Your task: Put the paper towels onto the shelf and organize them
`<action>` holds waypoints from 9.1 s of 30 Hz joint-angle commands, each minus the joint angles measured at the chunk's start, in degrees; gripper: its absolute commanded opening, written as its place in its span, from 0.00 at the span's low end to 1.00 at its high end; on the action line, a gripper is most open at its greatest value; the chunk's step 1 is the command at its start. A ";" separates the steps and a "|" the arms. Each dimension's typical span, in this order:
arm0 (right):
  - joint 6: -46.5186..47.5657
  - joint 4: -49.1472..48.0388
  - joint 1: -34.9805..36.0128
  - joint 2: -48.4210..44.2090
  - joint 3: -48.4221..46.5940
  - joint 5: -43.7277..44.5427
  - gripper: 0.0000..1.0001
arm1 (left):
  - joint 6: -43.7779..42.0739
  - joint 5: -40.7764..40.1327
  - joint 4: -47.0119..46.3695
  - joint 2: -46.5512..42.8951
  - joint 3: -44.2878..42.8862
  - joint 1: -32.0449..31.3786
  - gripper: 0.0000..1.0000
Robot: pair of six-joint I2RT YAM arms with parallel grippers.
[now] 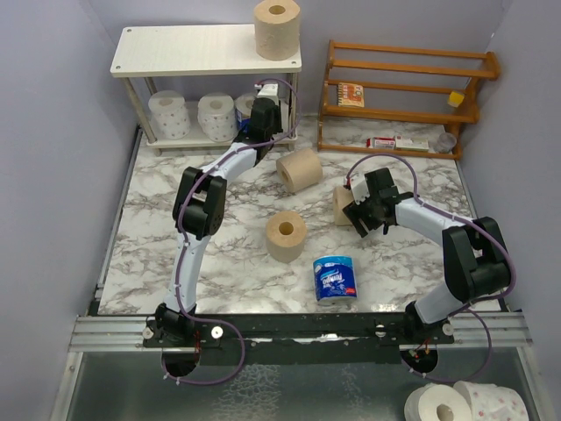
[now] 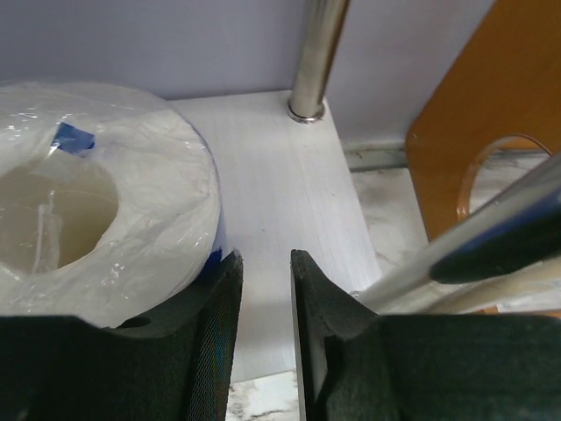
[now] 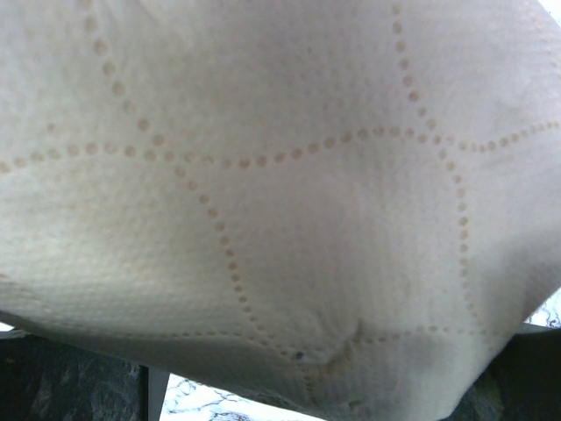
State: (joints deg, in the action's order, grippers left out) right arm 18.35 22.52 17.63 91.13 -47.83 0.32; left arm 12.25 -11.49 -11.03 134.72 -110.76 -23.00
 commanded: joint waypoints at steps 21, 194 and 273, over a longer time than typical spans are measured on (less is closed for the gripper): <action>1.72 5.70 0.48 5.39 4.74 0.68 0.72 | -5.39 -10.01 -7.86 -3.73 11.16 5.72 0.28; -0.11 -0.24 -11.21 -12.61 6.12 9.73 0.79 | -74.49 -11.24 -5.39 -11.56 7.94 -7.32 0.00; 0.64 2.43 -11.04 -7.54 5.26 5.09 0.77 | -24.55 75.95 54.93 -13.77 19.29 32.42 0.88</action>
State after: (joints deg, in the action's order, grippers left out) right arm 18.33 23.66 6.35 82.06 -41.91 6.68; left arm -11.09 62.41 44.45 120.36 -88.71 9.65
